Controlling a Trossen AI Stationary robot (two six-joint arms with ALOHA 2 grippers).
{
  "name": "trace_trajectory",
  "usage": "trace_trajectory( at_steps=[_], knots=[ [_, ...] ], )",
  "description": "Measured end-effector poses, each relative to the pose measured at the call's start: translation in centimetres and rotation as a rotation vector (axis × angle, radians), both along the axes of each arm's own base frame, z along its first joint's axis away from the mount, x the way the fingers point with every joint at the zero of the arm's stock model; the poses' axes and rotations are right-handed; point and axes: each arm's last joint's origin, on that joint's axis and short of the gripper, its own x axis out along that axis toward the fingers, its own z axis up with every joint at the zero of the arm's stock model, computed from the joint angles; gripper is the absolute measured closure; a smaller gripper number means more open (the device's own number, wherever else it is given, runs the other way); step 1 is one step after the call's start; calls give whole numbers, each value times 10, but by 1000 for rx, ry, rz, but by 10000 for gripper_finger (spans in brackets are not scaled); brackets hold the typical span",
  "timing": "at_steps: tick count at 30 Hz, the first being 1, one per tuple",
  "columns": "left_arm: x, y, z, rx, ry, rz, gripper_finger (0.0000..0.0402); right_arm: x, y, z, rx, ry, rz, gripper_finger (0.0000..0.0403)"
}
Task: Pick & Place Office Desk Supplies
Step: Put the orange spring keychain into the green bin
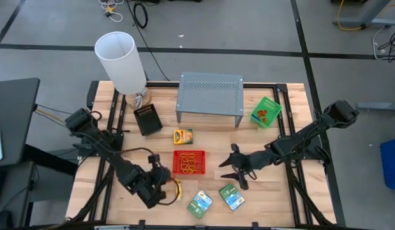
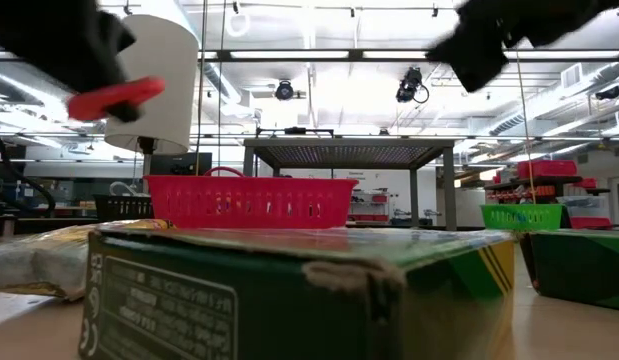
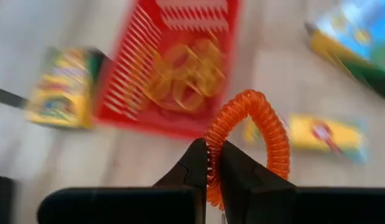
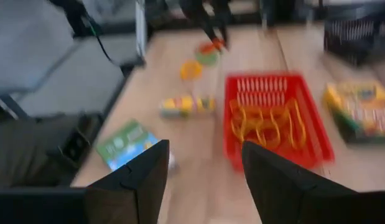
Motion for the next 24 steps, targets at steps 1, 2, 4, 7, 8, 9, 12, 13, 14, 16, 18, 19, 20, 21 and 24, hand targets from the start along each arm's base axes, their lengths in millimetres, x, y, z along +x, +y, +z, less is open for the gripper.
trace_trajectory(
  at_steps=[1,2,4,7,8,9,12,13,14,16,18,19,20,21,24],
  knots=[
    [2,3,2,22,-24,12,381,2,0,3,4,-36,0,192],
    [5,5,3,41,-46,23,381,3,0,7,11,-72,-10,192],
    [12,11,6,80,-87,37,381,6,-2,13,32,-135,-40,192],
    [29,21,11,126,-152,42,381,10,-7,19,59,-198,-73,192],
    [36,25,13,145,-174,39,381,12,-10,20,71,-205,-86,192],
    [42,29,15,164,-194,33,381,13,-12,20,73,-208,-96,192],
    [62,41,24,224,-252,6,383,15,-18,20,68,-204,-118,192],
    [68,46,27,241,-270,0,383,16,-19,19,67,-203,-126,192],
    [73,51,29,258,-279,-6,383,17,-20,18,66,-198,-130,192],
    [82,62,32,276,-289,-5,385,18,-22,16,80,-181,-147,192],
    [88,73,34,279,-289,-5,385,20,-24,13,91,-163,-163,192],
    [92,78,35,275,-291,-9,385,20,-25,11,90,-147,-169,192],
    [95,82,35,267,-298,-13,386,20,-26,10,88,-142,-170,192],
    [100,86,36,258,-312,-18,386,21,-26,10,91,-145,-175,192],
    [110,94,33,250,-337,-49,386,22,-30,8,109,-130,-228,192]
  ],
)
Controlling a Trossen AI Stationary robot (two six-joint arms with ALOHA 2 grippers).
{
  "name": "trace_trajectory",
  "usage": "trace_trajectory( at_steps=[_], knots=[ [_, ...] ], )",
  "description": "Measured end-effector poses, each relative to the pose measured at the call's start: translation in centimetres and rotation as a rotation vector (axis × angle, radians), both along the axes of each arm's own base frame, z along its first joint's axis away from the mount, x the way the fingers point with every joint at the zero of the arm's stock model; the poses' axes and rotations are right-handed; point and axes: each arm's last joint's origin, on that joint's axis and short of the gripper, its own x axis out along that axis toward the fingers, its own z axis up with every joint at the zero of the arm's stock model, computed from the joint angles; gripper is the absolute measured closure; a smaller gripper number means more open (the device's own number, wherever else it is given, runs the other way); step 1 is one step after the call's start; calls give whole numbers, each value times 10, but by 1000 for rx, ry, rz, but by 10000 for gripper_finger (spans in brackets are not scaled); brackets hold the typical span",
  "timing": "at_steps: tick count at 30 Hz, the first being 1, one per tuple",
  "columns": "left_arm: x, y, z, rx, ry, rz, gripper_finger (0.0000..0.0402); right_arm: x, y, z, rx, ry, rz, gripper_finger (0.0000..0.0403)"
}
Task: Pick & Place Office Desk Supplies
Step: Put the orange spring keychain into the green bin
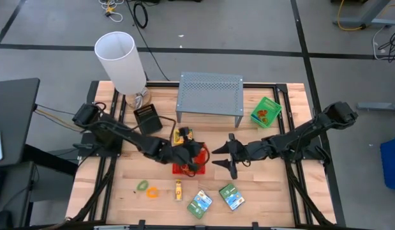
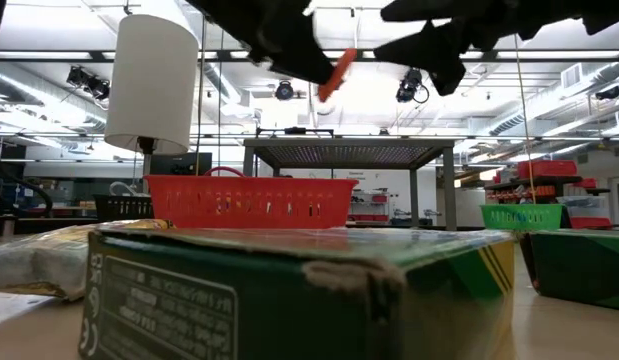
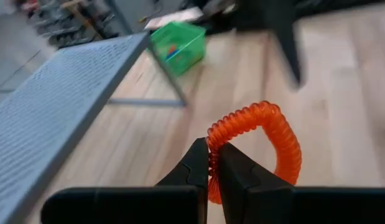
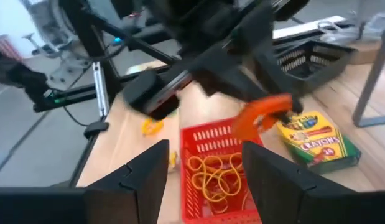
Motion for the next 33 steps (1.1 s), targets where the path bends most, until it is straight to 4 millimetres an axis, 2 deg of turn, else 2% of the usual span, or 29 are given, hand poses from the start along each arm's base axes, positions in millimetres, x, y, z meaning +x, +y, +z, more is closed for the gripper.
trace_trajectory(
  at_steps=[9,22,28,33],
  knots=[
    [17,17,-9,2,-34,-9,387,3,-15,-3,30,30,-120,192],
    [20,16,-5,8,-69,-37,387,6,-28,-5,27,40,-178,200],
    [21,15,-2,-8,-103,-56,387,5,-29,-6,16,58,-193,236],
    [21,14,-1,3,-102,-69,387,4,-30,-10,-15,88,-239,312]
  ],
)
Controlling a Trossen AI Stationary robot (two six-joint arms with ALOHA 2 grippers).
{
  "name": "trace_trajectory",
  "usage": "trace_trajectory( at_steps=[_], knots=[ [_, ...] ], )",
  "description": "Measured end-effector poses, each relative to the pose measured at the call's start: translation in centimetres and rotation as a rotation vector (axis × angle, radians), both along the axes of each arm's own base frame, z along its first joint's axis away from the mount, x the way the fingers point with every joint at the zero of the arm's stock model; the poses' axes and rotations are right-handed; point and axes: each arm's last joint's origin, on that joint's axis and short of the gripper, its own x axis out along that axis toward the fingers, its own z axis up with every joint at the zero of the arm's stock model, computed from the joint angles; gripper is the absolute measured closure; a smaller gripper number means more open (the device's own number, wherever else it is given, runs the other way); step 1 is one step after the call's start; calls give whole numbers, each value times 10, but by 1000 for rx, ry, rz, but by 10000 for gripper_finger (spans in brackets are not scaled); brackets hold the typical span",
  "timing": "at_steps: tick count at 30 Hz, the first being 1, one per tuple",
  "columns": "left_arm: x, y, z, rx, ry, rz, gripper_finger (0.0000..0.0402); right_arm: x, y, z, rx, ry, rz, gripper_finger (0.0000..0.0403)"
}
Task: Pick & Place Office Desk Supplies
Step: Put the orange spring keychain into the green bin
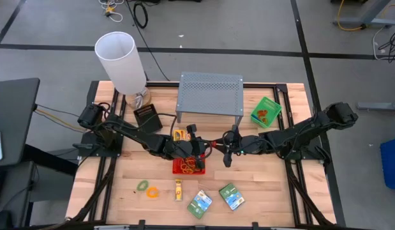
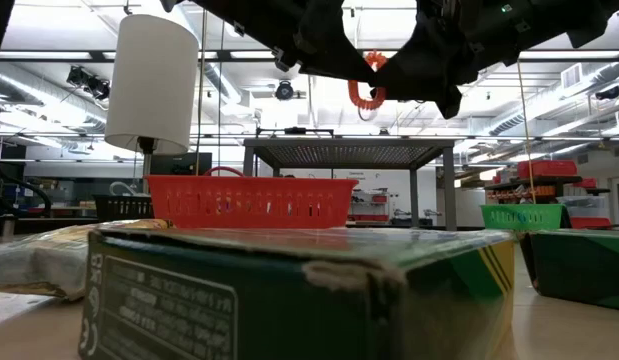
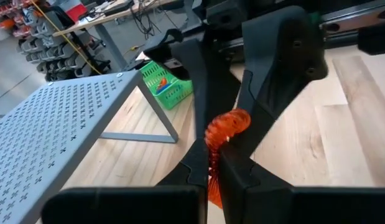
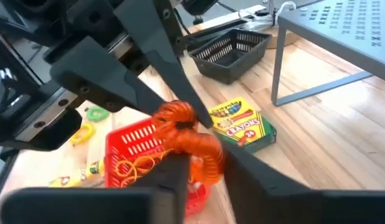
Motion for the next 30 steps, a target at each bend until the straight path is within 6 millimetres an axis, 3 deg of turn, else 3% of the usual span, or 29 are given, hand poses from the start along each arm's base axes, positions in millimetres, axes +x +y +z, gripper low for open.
trace_trajectory(
  at_steps=[4,8,15,20,30],
  knots=[
    [0,0,0,3,8,-23,387,-1,-1,-3,-36,33,-7,385],
    [0,-3,-1,-8,27,-103,380,-4,-1,-8,-38,96,-7,390],
    [-3,-13,-5,-24,74,-182,281,-18,7,-24,-49,269,-41,391],
    [-8,-21,-9,-24,122,-194,235,-31,15,-33,-50,373,-72,391],
    [-18,-38,-16,-31,190,-225,221,-71,15,-52,-91,674,-256,392]
  ],
)
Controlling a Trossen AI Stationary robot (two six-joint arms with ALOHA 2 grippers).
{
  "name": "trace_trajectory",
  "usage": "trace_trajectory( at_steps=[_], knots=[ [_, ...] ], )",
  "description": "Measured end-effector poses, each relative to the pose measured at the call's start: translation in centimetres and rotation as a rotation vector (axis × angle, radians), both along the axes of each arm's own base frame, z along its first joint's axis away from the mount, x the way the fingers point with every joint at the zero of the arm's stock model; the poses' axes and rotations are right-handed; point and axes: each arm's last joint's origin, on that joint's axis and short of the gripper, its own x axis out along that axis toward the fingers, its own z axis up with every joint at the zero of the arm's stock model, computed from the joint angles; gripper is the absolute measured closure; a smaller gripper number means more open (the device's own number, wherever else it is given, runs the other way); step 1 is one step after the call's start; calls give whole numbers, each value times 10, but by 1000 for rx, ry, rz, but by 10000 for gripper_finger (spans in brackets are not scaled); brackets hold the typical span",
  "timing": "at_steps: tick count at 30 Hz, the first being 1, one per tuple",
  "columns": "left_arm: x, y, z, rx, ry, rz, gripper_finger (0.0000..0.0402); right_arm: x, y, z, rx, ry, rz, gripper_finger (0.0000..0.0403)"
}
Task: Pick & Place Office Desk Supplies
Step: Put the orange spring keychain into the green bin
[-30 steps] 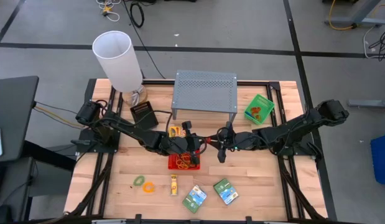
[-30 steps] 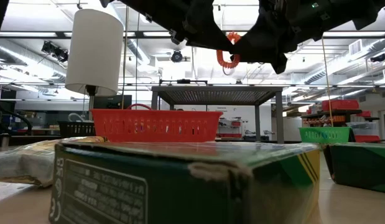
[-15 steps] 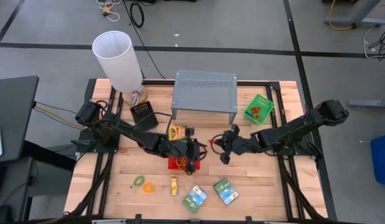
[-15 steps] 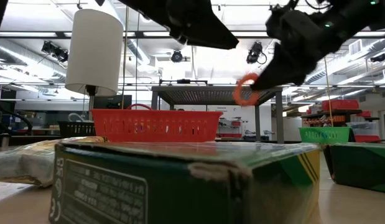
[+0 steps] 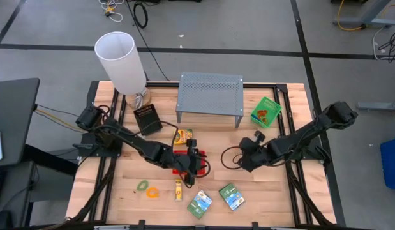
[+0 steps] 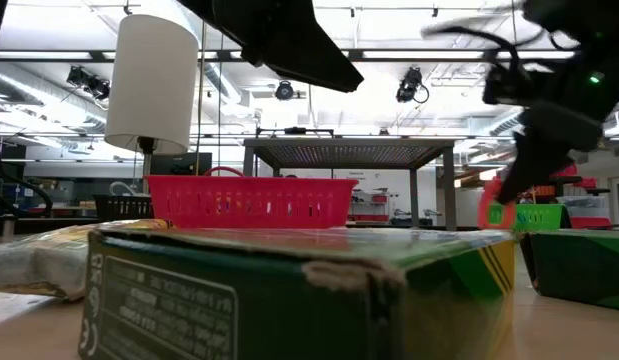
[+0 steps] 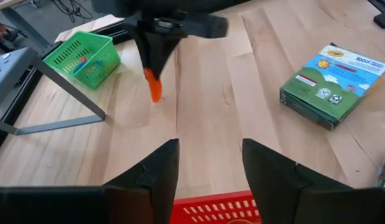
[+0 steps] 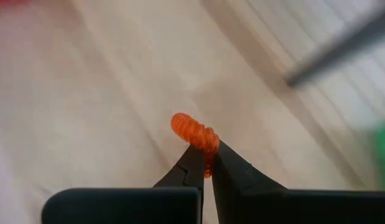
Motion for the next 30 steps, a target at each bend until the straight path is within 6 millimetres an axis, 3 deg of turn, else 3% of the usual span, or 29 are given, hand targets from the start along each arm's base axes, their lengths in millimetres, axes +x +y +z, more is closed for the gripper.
trace_trajectory(
  at_steps=[12,30],
  knots=[
    [-2,-4,0,1,0,-13,225,-33,-22,1,-213,166,-268,392],
    [-2,-5,0,-16,0,-15,225,-48,-56,13,-440,133,-562,392]
  ],
)
